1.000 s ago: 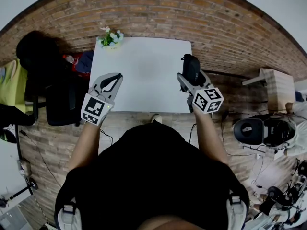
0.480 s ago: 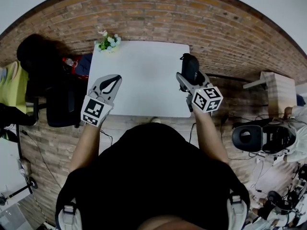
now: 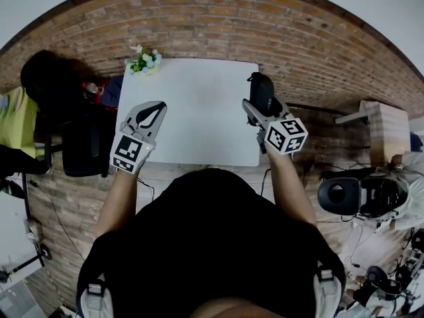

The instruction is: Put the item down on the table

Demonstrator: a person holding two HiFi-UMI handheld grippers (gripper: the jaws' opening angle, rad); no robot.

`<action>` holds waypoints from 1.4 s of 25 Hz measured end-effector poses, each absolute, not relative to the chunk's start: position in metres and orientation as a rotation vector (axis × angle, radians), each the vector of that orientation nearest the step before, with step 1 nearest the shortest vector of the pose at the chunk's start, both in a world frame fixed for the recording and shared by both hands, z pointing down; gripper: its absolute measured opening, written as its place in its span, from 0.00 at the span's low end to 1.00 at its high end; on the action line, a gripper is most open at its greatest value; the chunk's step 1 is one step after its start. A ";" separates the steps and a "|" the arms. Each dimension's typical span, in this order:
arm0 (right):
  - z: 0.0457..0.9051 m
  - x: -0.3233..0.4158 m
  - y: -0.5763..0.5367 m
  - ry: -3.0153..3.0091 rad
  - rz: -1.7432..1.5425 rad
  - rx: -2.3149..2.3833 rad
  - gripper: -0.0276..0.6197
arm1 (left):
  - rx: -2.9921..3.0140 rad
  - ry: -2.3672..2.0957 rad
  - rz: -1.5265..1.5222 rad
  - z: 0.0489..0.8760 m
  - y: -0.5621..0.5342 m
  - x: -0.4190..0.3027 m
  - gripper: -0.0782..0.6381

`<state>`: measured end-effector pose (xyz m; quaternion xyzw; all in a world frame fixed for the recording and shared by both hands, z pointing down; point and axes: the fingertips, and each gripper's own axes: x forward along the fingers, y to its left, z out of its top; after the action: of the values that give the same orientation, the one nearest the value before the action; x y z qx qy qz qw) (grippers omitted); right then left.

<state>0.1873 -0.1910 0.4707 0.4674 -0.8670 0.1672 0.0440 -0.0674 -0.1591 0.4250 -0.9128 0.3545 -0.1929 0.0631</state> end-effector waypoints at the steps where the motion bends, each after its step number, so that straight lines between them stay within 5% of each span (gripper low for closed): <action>1: 0.472 0.190 -0.193 -2.650 0.513 1.424 0.63 | -2.758 1.072 -0.583 0.426 -0.161 -0.065 0.13; 35: 0.480 0.221 -0.214 -2.667 0.527 1.349 0.63 | -2.730 1.135 -0.561 0.426 -0.175 -0.028 0.13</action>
<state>0.2206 -0.2143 0.4804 0.4439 -0.8775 0.1735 0.0534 -0.0284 -0.1752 0.4259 -0.9052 0.3763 -0.1860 0.0662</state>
